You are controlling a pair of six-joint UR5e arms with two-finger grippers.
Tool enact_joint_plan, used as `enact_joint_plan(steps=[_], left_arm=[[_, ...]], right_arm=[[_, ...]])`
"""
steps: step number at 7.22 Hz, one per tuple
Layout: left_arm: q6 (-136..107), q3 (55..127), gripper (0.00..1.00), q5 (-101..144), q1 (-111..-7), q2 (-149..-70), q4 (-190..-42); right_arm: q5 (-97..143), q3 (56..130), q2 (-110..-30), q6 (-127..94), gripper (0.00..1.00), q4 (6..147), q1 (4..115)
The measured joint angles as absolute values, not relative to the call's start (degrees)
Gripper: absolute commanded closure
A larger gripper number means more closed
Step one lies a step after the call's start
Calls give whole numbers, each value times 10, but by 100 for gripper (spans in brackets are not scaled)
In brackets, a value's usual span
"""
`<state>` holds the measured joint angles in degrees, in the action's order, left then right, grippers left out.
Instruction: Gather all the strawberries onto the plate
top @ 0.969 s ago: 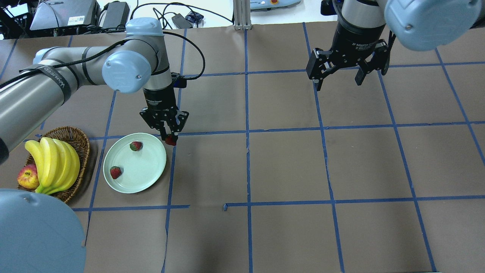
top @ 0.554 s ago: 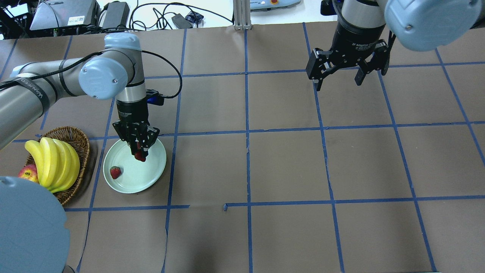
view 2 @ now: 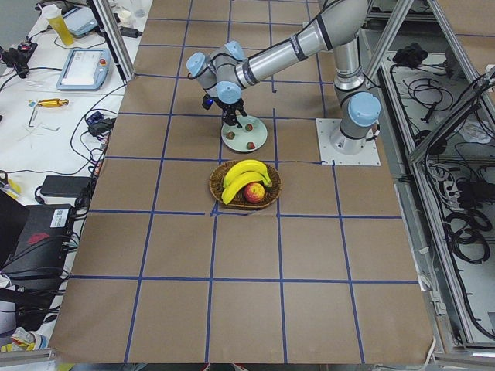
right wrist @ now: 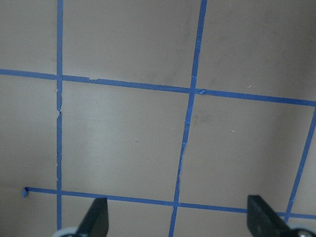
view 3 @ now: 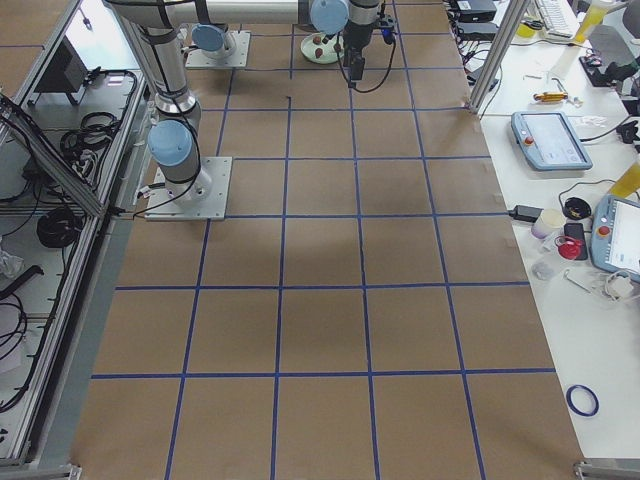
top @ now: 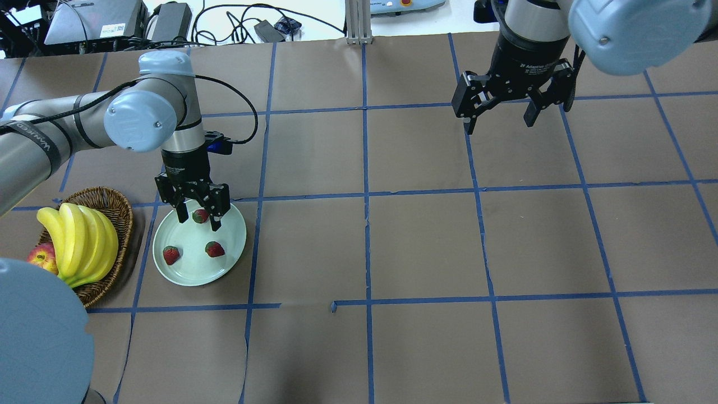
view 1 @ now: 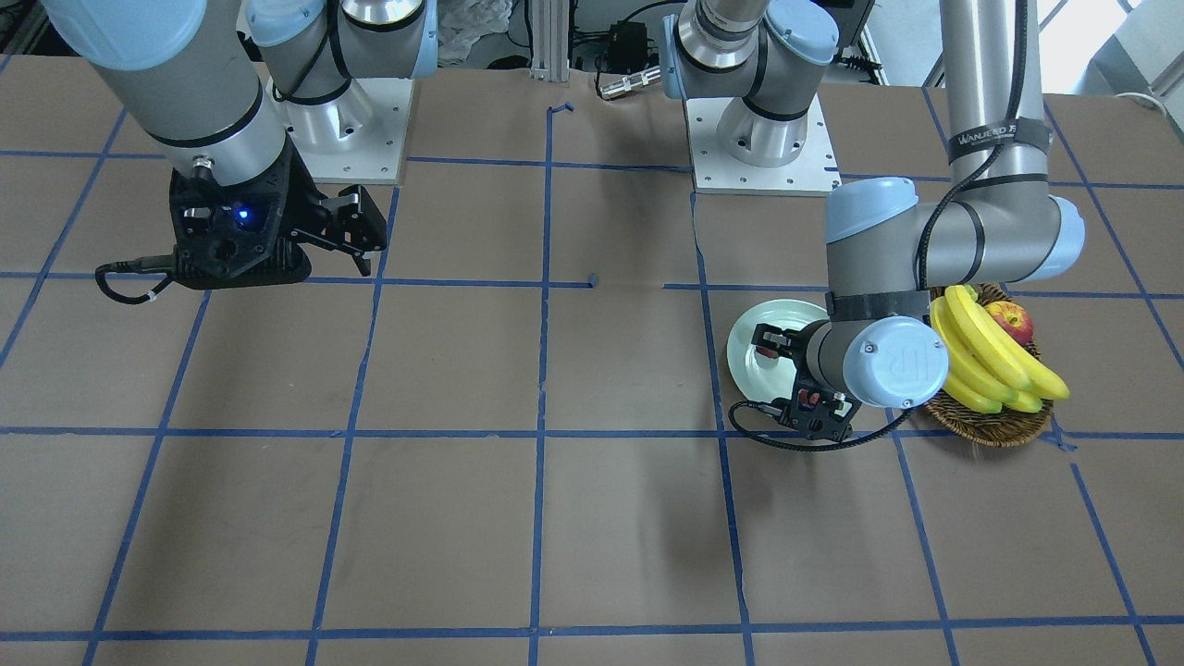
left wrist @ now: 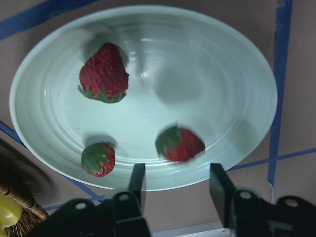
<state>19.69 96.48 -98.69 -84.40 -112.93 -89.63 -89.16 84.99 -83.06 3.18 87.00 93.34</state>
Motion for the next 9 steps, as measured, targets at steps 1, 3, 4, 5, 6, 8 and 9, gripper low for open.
enact_joint_plan(steps=[1,3,4,5,6,8,9], left_arm=[[175,947,0,-981,-844,-1116,-890],[102,893,0,-970,-852,-1084,-883],[63,870,0,-954,-862,-1065,-882],[24,851,0,-940,-877,-1044,-884],[-13,840,0,-933,-898,-1024,-890],[-51,827,0,-913,-932,-991,-930],[-54,823,0,-906,-938,-975,-954]], right_arm=[[-890,850,-831,32,0,869,933],[-890,849,-832,32,0,866,933],[-890,849,-833,32,0,865,933],[-890,849,-834,30,0,866,933],[-890,849,-834,27,0,866,933],[-892,849,-831,16,0,867,933],[-894,849,-831,14,0,867,933]])
